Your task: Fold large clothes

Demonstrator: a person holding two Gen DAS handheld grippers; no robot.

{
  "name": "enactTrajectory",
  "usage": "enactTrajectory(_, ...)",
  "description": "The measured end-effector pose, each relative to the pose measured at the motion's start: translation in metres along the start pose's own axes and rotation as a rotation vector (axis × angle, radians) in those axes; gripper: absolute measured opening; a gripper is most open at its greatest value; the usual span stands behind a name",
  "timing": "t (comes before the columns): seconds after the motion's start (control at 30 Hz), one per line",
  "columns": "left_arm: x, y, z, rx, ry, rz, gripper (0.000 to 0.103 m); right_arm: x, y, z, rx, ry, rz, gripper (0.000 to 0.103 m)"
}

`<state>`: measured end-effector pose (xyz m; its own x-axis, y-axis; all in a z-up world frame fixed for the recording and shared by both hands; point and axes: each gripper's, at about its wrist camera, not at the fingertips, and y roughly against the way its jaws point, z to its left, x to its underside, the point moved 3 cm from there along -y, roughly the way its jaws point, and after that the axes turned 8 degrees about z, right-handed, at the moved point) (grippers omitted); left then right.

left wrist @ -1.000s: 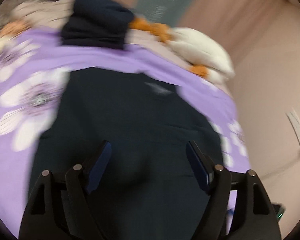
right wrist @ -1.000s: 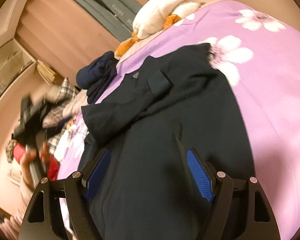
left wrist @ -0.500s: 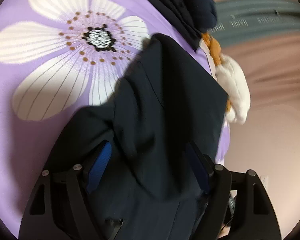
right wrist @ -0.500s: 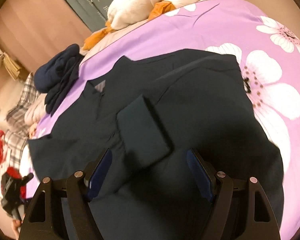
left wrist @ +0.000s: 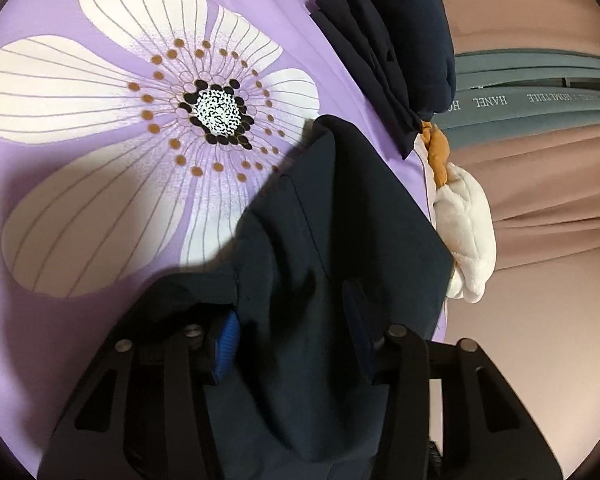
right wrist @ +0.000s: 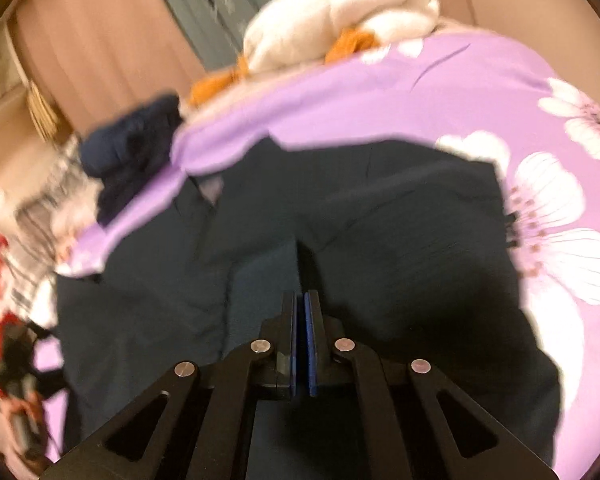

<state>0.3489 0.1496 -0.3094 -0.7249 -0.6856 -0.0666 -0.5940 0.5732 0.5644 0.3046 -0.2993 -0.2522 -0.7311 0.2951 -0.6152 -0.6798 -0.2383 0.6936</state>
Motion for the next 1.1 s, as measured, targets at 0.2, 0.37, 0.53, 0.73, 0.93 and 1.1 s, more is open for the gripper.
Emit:
enactTrajectory(0.2,-0.001,0.002,0.004,-0.021,-0.007,0.010,0.047,0.009,0.028,-0.023,0.119,-0.023,0.008,0.004)
enactTrajectory(0.37,-0.007,-0.004,0.002,-0.036,-0.017,0.025,0.047,0.019,0.038,-0.040,0.176,-0.060,0.051,0.004)
enactTrajectory(0.53,-0.006,-0.004,0.002,-0.054,-0.031,0.021,0.047,0.014,0.041,-0.038,0.019,-0.103,0.049,0.060)
enactTrajectory(0.73,-0.005,-0.007,0.001,-0.081,-0.059,0.023,0.047,-0.005,0.008,-0.020,-0.052,-0.122,0.085,0.063)
enactTrajectory(0.93,-0.005,-0.009,-0.002,-0.113,-0.087,0.023,0.047,0.008,-0.010,-0.004,0.022,0.010,0.189,0.007)
enactTrajectory(1.1,-0.007,-0.010,0.001,-0.099,-0.077,0.031,0.047,0.003,0.041,0.001,0.106,0.029,0.010,0.005)
